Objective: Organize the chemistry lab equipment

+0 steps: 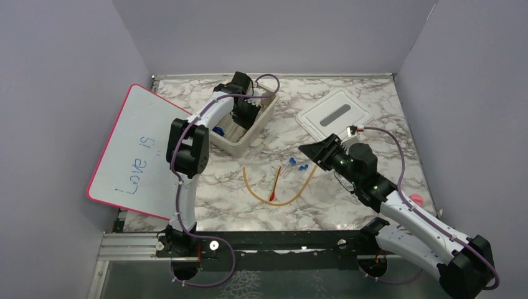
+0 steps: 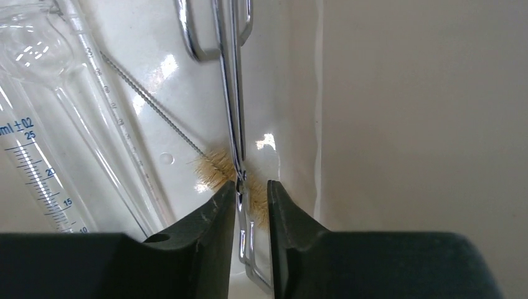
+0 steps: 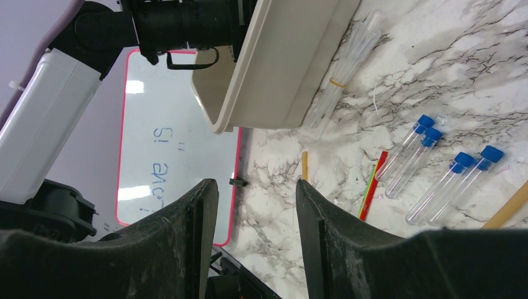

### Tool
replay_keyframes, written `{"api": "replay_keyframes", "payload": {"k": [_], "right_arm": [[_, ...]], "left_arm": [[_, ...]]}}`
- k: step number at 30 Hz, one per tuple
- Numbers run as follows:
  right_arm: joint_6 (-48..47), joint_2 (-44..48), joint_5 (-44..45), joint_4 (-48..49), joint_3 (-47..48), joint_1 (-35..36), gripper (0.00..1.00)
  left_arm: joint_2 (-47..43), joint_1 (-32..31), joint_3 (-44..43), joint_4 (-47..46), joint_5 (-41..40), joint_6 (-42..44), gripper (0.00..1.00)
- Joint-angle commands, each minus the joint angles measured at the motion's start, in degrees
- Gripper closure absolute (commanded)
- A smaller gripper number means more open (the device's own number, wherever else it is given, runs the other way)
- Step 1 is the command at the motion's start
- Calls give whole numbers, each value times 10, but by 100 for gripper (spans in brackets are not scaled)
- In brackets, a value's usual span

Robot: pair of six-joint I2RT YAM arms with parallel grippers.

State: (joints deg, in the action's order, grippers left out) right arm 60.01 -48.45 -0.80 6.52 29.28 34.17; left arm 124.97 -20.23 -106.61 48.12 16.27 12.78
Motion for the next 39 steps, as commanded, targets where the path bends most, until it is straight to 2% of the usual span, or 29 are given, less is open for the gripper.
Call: {"api": "replay_keyframes", "payload": {"k": [1,10,18,21,26,35,39], "right_arm": [[6,-1,6,-10,-1,0,47],[-7,-23,23,-44,16,0,47],[-35,-97,19,-63,52,1,47],[-55,-147,12,-77,84,1,46],[-71,-237,-12,-92,134,0,46],[-135,-404,-18,-198,257,3,46],[-115,-468,-34,-178,304,5,46]], "left_arm": [[-15,5,-22,-1,-11,-15,71],[-82,6,-31,-1,-17,-29,59],[-175,6,-14,-7,-49,-54,52],[-231,5,44,-36,-49,-71,52],[-362,3,207,-148,-39,-112,50],[-574,2,446,-361,62,-172,41],[-628,3,507,-414,17,-174,39]]}}
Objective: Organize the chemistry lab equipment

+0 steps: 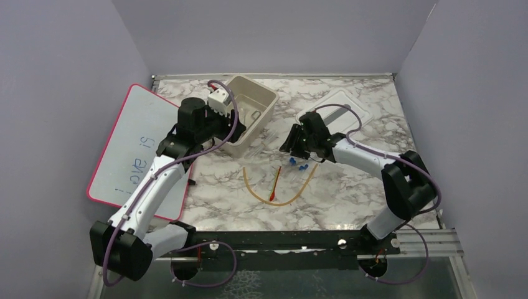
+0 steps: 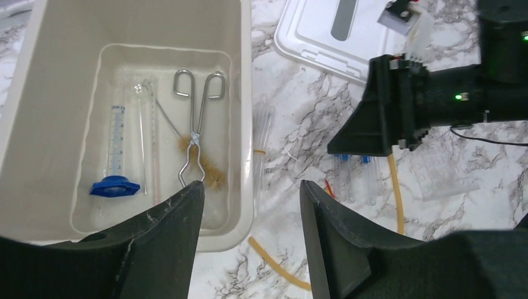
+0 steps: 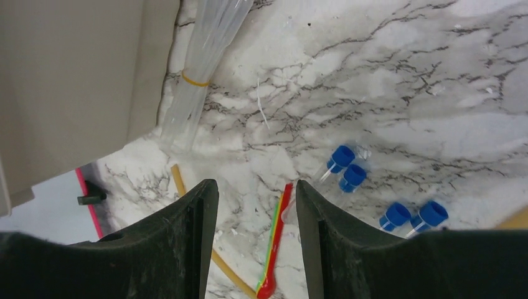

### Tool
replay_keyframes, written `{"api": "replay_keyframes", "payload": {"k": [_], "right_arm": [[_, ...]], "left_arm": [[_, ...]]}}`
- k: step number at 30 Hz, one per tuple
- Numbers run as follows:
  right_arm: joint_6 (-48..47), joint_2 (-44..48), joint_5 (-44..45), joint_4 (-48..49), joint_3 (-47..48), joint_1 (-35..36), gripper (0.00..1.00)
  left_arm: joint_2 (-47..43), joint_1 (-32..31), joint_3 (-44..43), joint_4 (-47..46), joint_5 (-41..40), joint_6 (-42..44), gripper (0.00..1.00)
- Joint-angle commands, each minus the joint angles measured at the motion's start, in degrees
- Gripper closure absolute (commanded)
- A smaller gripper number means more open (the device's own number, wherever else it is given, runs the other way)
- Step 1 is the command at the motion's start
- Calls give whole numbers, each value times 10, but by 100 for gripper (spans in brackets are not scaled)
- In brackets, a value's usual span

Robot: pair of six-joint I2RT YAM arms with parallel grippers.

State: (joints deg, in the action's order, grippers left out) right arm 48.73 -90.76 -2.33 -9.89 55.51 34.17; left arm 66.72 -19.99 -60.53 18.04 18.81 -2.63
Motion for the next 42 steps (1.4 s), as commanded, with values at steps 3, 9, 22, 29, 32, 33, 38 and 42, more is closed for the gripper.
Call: {"api": "replay_keyframes", "payload": {"k": [3,9,22,29,32,33,38,42], "right_arm": [[35,-88,-36,40,67,5,45],[121,-177,-20,92,120,6,39],[216,-284,57,65,202,9,42],[246,-282,98,64,199,9,65],[230,-265,108,66,194,10,74],[221,-254,110,75,185,10,74],[171,-169,123,135,121,9,74],[111,-69,102,176,58,9,74]], "left_arm": [[-56,0,60,-125,-28,-25,39],[-58,0,65,-134,-8,-40,38],[-57,0,71,-137,-24,-46,37],[-56,0,75,-137,-63,-52,36],[-55,0,74,-138,-61,-55,36],[-53,0,74,-138,-60,-55,36],[-43,0,71,-140,-40,-72,35],[-28,0,71,-148,26,-85,29]]}}
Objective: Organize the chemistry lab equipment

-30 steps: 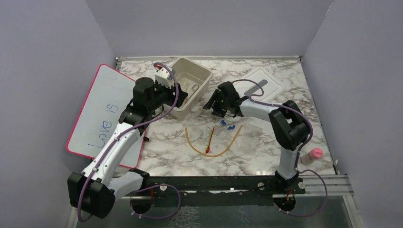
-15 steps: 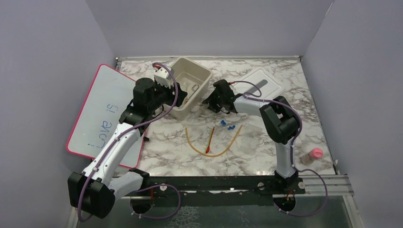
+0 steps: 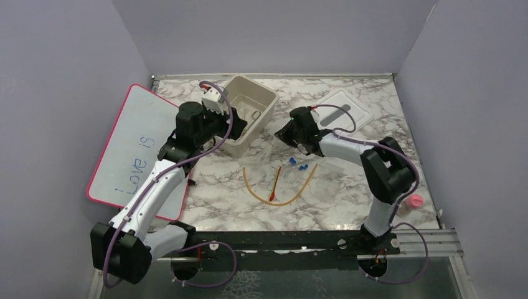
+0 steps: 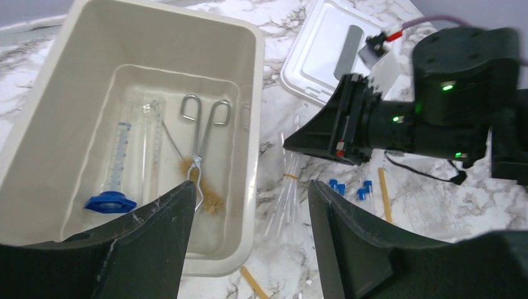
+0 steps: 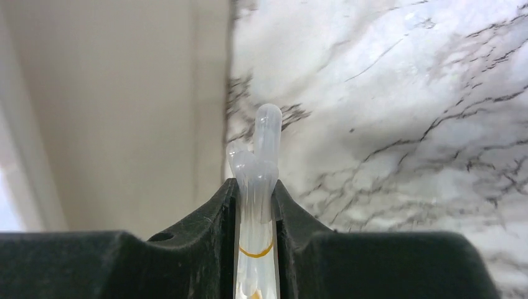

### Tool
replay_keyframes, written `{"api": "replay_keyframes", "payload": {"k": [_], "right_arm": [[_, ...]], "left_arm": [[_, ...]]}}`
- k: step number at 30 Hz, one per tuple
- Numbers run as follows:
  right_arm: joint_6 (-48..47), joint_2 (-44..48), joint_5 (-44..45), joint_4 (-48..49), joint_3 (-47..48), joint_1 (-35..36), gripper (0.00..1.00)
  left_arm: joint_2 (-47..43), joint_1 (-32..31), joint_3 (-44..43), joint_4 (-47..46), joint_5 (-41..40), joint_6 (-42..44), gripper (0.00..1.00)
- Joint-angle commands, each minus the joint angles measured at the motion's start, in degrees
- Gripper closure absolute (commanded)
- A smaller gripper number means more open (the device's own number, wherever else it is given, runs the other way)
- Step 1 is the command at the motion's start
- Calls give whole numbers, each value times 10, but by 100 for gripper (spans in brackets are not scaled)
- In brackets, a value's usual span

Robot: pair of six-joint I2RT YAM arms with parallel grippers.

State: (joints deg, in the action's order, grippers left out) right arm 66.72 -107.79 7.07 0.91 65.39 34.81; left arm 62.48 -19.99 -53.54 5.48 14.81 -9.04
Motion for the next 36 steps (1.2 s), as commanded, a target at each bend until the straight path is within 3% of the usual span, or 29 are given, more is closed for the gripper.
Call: {"api": "replay_keyframes", "payload": {"k": [1,7,11,17,23,26,31,36], "right_arm": [[-81,126,0,76,-57,3,74],[-146,250,-100,123,-145,2,73],[-158,300,-169,174,-182,2,73],[-155,327,-256,251,-203,2,73],[-154,346,-273,273,-209,2,73],[-156,356,-273,270,-213,2,74],[-157,367,-274,270,-218,2,73],[-153,365,-278,278,-219,2,73]], "left_arm": [[20,0,1,-27,90,-27,28],[43,-1,-5,-63,215,-96,15],[58,-10,-4,-90,270,-167,14],[86,-66,5,-117,287,-220,15],[101,-104,16,-107,225,-222,30],[86,-104,26,-101,188,-215,31],[79,-105,33,-104,207,-220,33],[92,-107,33,-123,252,-241,56]]}}
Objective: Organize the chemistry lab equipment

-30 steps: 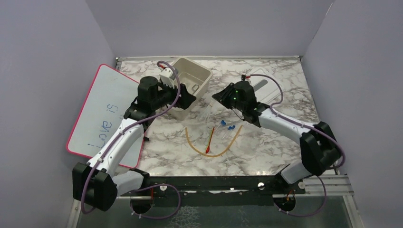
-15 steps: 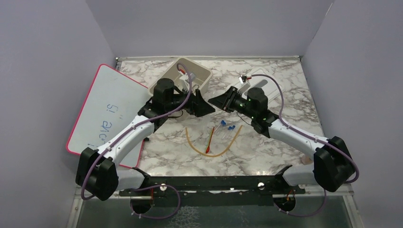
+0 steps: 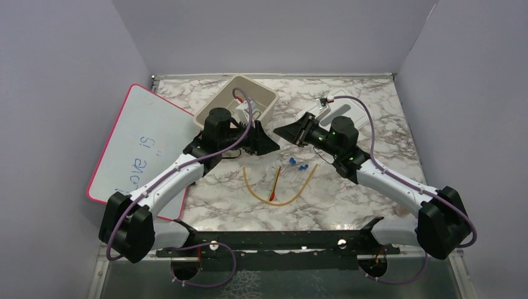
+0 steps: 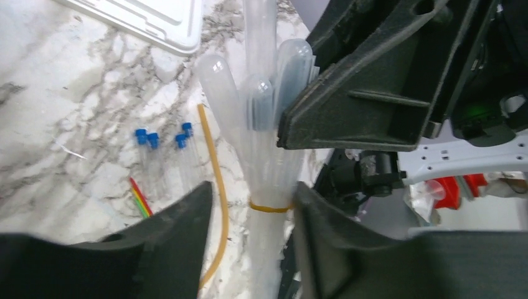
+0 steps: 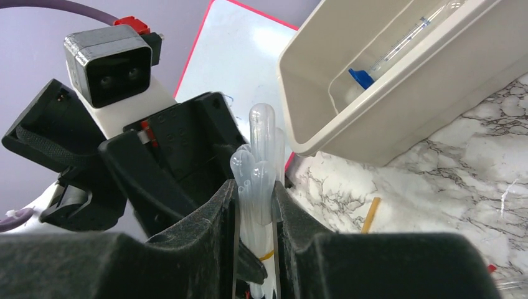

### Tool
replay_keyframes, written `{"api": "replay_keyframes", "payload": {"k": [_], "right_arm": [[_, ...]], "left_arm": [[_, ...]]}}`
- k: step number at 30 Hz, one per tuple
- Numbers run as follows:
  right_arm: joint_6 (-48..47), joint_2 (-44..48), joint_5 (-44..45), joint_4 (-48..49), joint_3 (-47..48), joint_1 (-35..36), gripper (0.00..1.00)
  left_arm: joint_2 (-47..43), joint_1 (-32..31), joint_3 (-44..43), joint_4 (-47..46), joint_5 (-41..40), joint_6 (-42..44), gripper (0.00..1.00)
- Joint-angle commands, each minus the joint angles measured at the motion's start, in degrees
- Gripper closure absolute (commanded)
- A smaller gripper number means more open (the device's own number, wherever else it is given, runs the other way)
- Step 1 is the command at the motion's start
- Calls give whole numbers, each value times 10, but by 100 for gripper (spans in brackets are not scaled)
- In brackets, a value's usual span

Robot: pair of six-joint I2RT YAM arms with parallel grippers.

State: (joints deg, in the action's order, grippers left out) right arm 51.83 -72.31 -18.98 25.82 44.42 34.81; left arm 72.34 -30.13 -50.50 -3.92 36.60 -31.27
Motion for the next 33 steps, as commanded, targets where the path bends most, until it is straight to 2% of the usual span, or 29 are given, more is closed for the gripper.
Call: {"api": "replay_keyframes", "payload": {"k": [1,4,7,11,16,23,28,33], "right_arm": [[-4,9,-17,30,-9,2,73],[-2,8,-17,33,-9,2,73],[-2,9,-15,35,-12,2,68],[-7,20,-7,12,-6,2,50],[-14,55,60,-71,0,2,38],[-32,124,128,-156,-16,2,37],[-35,155,142,-185,-38,2,37],[-39,159,146,-209,-47,2,38]], "left_arm": [[-6,-7,1,-31,38,-21,61],[-9,-8,1,-31,40,-18,80],[-11,-8,-2,-16,37,-3,88],[-11,-8,-26,46,-13,47,89],[4,-6,-96,153,-92,127,89],[68,37,-197,261,-196,227,88],[135,90,-269,282,-271,295,84],[233,120,-370,325,-273,374,84]]}}
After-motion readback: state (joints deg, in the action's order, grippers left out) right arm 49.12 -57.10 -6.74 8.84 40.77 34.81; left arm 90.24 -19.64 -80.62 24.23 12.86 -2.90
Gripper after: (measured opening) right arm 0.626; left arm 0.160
